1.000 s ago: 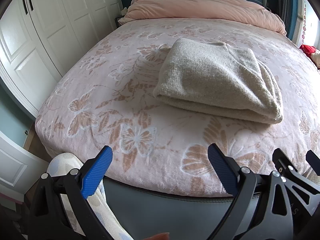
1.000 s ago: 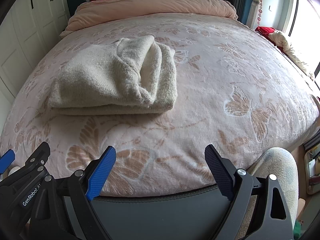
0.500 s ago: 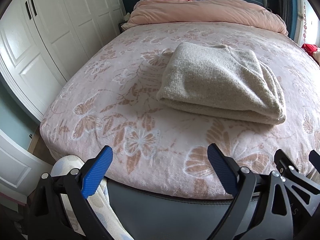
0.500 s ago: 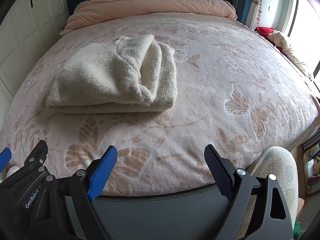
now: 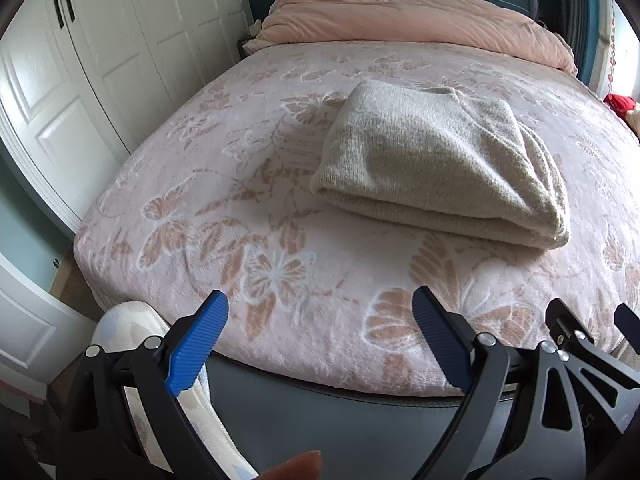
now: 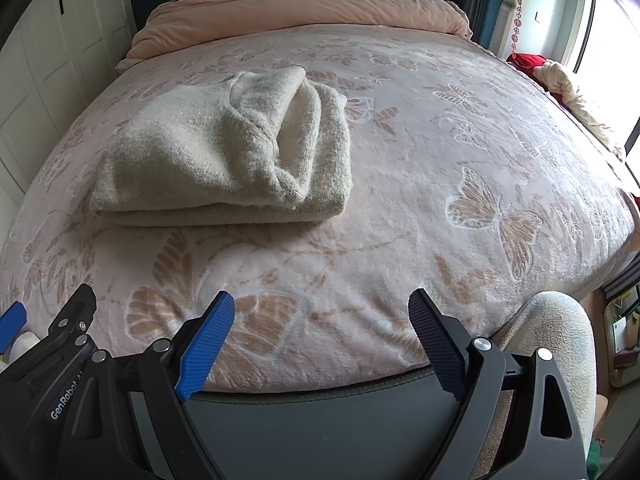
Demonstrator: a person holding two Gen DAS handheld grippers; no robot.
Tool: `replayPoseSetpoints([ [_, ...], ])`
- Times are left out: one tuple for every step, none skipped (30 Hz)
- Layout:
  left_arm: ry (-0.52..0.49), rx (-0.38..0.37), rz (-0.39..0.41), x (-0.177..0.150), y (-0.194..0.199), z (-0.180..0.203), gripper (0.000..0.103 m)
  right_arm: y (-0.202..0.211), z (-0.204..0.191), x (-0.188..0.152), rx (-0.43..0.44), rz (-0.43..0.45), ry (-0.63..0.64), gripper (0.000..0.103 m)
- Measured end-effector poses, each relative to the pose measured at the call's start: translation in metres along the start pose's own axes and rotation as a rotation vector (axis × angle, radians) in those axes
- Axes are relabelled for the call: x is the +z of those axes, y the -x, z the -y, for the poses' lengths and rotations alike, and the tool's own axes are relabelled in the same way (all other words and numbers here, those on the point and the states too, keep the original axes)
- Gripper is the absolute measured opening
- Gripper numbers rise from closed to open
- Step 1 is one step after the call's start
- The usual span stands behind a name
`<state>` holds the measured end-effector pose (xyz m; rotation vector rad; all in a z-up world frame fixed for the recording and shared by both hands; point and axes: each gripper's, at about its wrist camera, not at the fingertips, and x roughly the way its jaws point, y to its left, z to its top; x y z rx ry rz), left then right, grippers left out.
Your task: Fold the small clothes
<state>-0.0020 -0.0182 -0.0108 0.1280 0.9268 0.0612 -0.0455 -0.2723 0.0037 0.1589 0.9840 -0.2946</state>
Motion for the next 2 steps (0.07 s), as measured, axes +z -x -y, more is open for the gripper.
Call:
replayPoseSetpoints([
  [0.003,-0.003,0.001,-0.0003,-0.0004,-0.0005,0.091,-0.0001,0.0002,0.0002,-0.001,0.0,0.002,0.087],
  [0.005,-0.005,0.0,-0.0004,-0.0009,-0.001,0.091,-0.0002,0.0,-0.0001,-0.002,0.0,0.003,0.087],
])
